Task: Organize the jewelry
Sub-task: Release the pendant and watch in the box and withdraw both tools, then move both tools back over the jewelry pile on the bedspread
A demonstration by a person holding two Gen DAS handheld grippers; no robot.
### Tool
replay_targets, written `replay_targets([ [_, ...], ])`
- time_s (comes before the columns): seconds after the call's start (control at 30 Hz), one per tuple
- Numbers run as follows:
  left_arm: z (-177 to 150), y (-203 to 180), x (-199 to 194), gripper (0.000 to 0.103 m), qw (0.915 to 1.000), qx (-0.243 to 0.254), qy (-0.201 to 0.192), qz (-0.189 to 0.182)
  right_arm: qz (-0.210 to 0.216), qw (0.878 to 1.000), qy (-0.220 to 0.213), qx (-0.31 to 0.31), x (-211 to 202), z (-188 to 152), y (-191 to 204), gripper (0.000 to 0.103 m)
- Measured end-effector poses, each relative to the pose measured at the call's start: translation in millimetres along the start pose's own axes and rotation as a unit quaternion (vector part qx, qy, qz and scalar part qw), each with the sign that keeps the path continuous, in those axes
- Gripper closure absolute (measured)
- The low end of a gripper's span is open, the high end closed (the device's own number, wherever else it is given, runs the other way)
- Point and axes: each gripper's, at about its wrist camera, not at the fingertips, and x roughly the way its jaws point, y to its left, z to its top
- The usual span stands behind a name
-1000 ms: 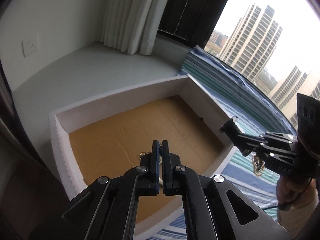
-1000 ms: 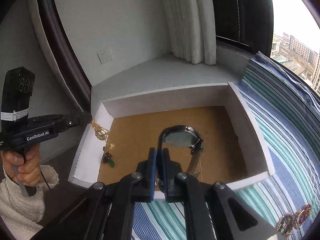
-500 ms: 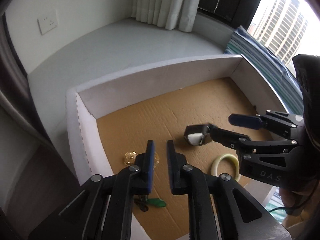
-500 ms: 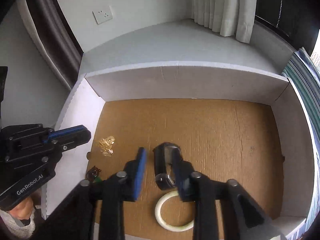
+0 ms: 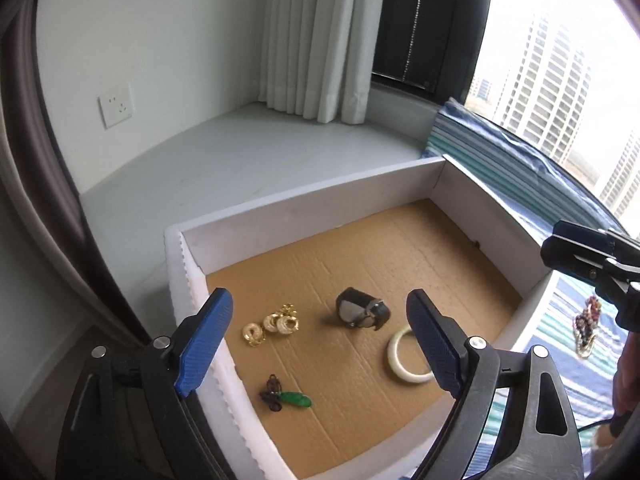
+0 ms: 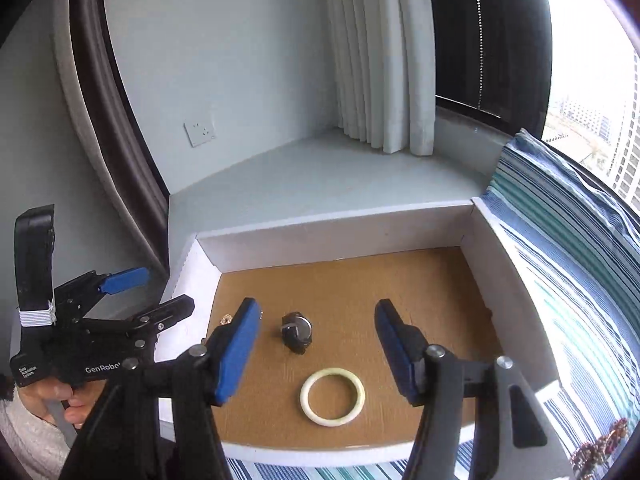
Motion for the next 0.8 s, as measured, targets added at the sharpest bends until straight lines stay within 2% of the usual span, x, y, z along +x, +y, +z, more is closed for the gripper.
replay_targets([
  [0.13, -20, -47, -16, 0.011, 0.9978, 0.034, -0.003, -0.056, -0.050, 0.998, -0.015, 0.026, -40, -51, -19, 0.041],
  [0.27, -45, -107, -23, 0.009, 0.9888, 0.084, 0.011, -0.123, -0.108, 0.992, -0.013, 0.068, -80, -117, -45, 0.041],
  [0.37, -68, -148, -20, 0.009, 0.9805, 0.113, 0.035, -0.156, -0.164, 0.981, -0.010, 0.107, -114, -163, -67, 0.041],
  [0.47, -94, -184, -22, 0.009, 0.9712, 0.132, 0.061, -0.189, -0.234, 0.961, 0.004, 0.144, -145, -206, -85, 0.041],
  [0.57, -119, -213, -22, 0.009, 0.9619, 0.156, 0.082, -0.209, -0.292, 0.938, 0.017, 0.184, -173, -251, -103, 0.041],
  [0.67, -141, -235, -21, 0.009, 0.9547, 0.184, 0.099, -0.212, -0.318, 0.920, 0.029, 0.226, -191, -288, -114, 0.041],
  [0.73, -152, -244, -23, 0.009, 0.9507, 0.197, 0.106, -0.215, -0.323, 0.915, 0.032, 0.238, -199, -304, -112, 0.041],
  [0.8, -161, -247, -27, 0.009, 0.9483, 0.205, 0.110, -0.216, -0.319, 0.916, 0.028, 0.243, -205, -314, -106, 0.041],
])
